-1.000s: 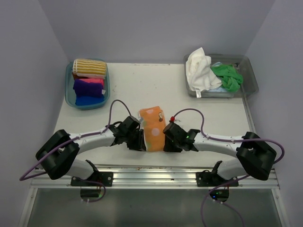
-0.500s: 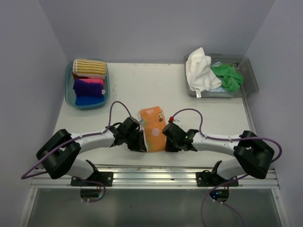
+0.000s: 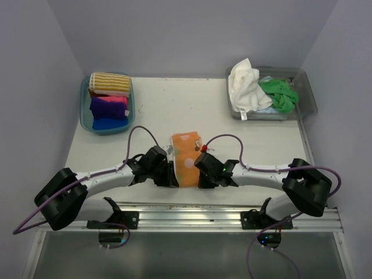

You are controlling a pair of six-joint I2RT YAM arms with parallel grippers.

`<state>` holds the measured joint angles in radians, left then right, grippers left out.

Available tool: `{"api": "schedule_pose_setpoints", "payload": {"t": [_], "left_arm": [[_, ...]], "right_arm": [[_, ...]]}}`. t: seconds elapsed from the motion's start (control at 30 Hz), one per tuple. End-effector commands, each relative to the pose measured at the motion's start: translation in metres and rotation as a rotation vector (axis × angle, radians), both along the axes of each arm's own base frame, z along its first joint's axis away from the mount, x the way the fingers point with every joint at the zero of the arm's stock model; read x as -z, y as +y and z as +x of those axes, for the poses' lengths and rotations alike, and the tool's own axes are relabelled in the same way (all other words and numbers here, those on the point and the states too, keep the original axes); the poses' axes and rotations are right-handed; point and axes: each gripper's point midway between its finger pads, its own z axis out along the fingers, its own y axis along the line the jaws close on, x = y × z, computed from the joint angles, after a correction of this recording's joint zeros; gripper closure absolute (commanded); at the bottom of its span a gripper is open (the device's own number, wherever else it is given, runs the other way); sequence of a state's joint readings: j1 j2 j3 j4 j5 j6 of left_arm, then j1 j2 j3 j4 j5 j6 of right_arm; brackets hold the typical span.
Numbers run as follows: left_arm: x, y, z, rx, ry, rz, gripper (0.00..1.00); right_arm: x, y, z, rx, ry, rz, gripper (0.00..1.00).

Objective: Roll the towels
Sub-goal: Roll the towel

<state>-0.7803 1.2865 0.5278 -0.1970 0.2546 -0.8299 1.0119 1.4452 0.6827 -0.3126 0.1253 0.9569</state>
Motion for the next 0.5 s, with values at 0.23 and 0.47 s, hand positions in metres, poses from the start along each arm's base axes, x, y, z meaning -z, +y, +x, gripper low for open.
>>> {"api": "schedule_pose_setpoints", "payload": {"t": [0.23, 0.47], "left_arm": [[0.003, 0.000, 0.011, -0.073, -0.021, 0.005, 0.73], [0.010, 0.001, 0.020, -0.122, -0.019, 0.045, 0.75]], "right_arm": [[-0.012, 0.017, 0.005, -0.004, -0.021, 0.035, 1.00], [-0.011, 0.016, 0.006, -0.003, -0.022, 0.028, 1.00]]}}
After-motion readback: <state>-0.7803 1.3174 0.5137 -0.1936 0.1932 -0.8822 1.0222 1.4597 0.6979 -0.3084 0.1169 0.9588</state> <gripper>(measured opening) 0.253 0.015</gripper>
